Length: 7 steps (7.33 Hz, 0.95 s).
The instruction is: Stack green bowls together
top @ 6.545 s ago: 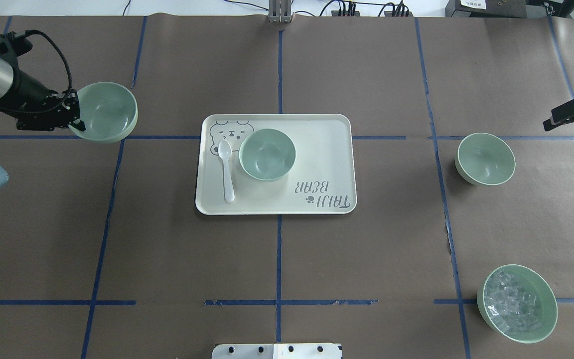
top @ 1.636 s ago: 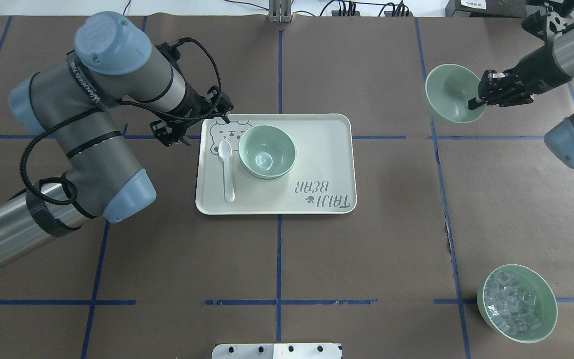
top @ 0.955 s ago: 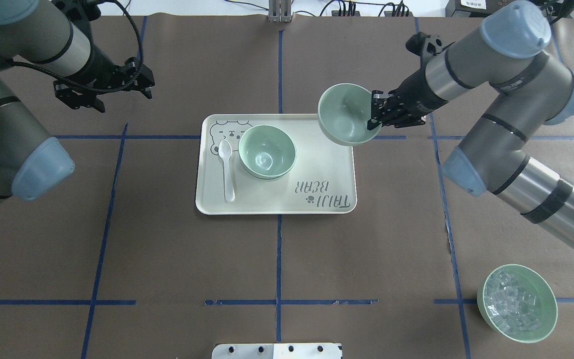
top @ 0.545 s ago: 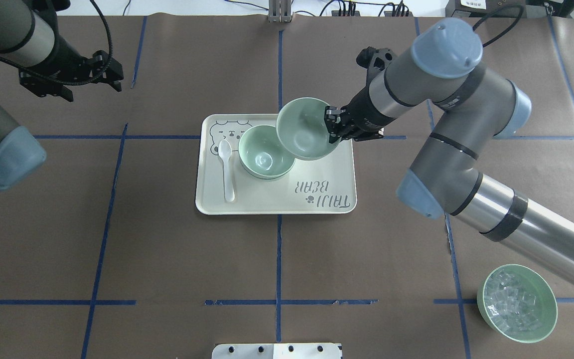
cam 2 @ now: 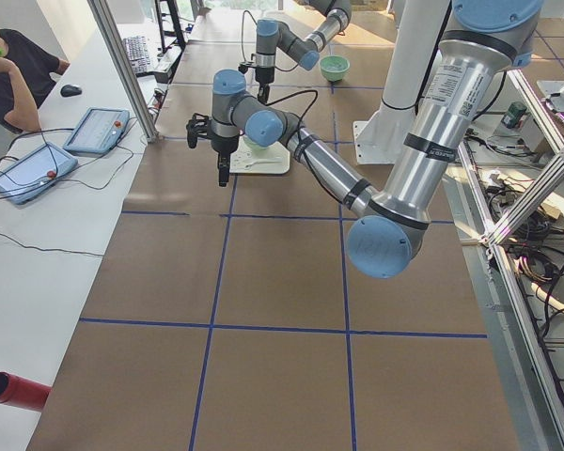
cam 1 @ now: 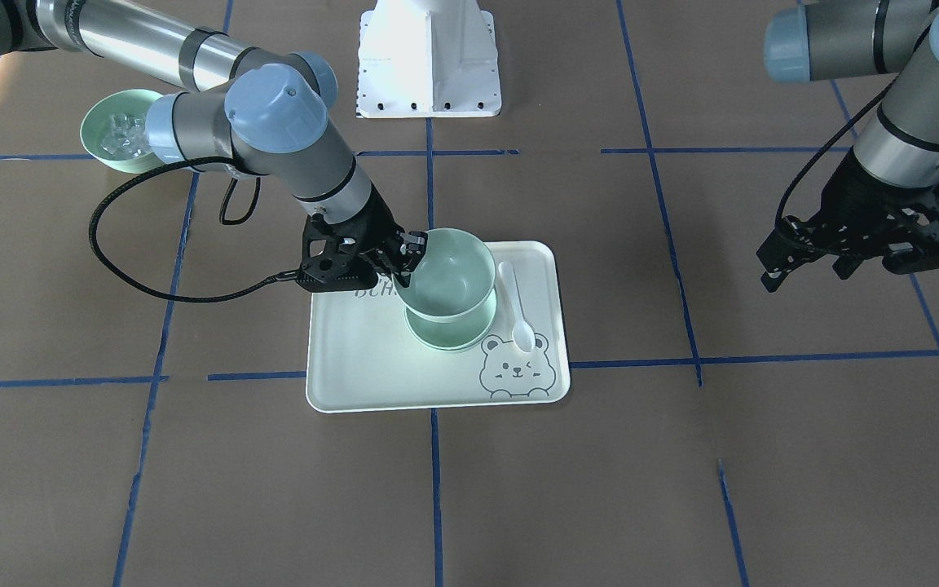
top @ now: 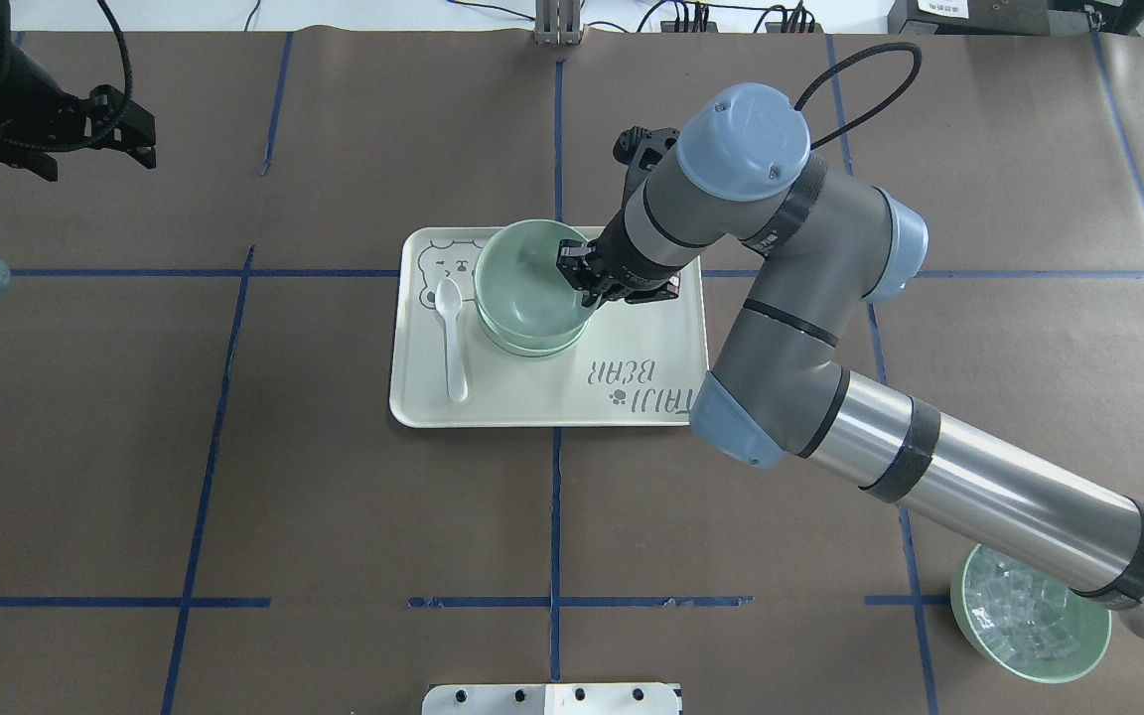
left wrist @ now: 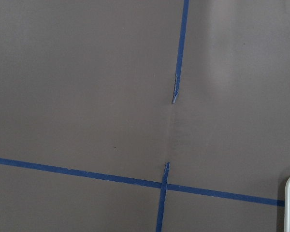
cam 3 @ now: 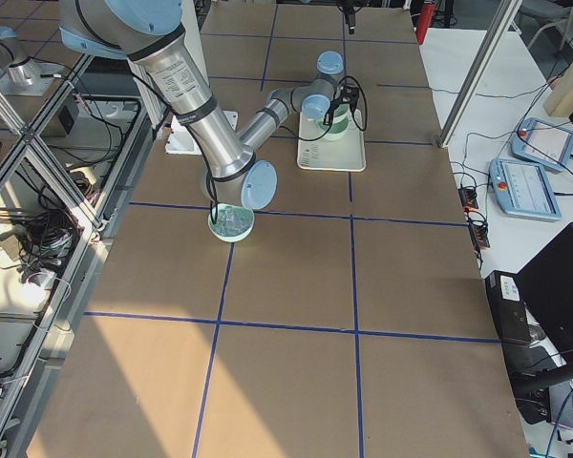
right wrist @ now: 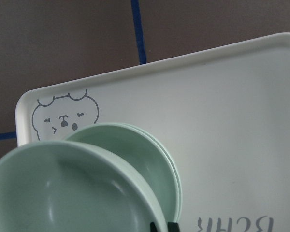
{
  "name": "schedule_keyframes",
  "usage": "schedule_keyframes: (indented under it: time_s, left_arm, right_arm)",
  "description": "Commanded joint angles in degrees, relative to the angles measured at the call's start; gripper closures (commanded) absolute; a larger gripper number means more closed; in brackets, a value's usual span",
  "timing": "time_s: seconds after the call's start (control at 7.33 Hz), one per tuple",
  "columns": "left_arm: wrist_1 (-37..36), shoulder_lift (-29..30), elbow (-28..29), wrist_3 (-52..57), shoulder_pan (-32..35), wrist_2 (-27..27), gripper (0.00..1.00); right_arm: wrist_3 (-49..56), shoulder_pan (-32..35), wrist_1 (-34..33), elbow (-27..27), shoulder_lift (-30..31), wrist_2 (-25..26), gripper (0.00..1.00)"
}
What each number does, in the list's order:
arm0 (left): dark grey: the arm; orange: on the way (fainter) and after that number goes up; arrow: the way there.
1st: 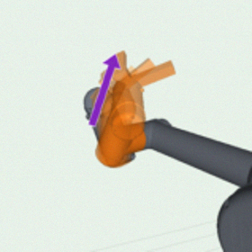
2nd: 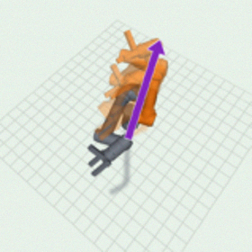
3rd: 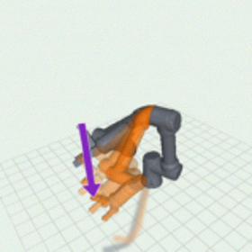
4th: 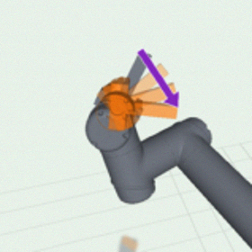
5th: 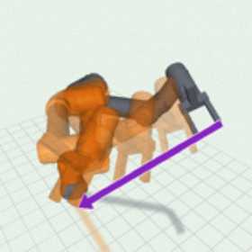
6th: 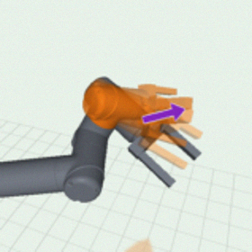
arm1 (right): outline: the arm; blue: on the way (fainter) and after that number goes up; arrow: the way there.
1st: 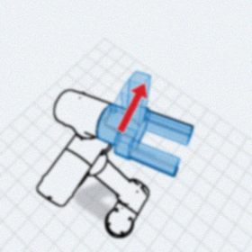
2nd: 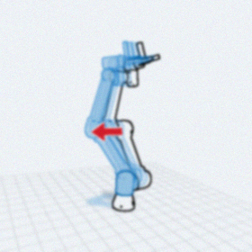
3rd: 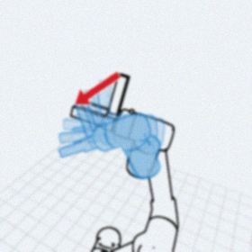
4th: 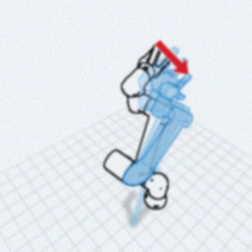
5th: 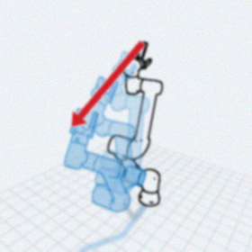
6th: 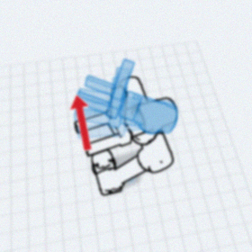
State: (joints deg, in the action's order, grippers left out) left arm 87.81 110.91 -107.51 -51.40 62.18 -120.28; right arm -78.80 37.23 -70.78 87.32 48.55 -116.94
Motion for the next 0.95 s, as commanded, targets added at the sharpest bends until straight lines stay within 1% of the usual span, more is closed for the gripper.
schedule_keyframes:
  time_s: [0.0, 0.14, 0.41, 0.55, 0.68, 0.82]
  left_arm:
    - [0.1, -0.1, 0.2, 0.1, 0.0, 0.0, 0.0]
    - [0.1, -0.2, 0.3, 0.1, 0.0, 0.0, 0.0]
    - [0.1, -0.2, 0.3, 0.1, 0.0, 0.0, 0.0]
    - [0.5, -0.2, 0.5, 0.1, 0.0, 0.0, 0.0]
    - [0.6, -0.2, 0.5, 0.1, 0.0, 0.0, 0.0]
    - [0.6, -0.2, 0.5, 0.1, 0.0, 0.0, 0.0]
  right_arm:
    - [0.2, -0.1, 0.0, -1.1, -0.7, 1.3, 1.0]
    - [0.2, -0.1, 0.1, -2.8, -1.8, 1.4, 1.0]
    - [0.2, -0.1, 0.2, -3.2, -2.1, 1.3, 1.0]
    - [0.4, -0.1, 0.2, -3.2, -2.1, 1.4, 0.18]
    - [0.1, 0.0, 0.4, -3.2, -2.1, 2.1, 0.0]
    - [0.2, 0.0, 0.4, -3.2, -2.1, 2.3, 0.0]
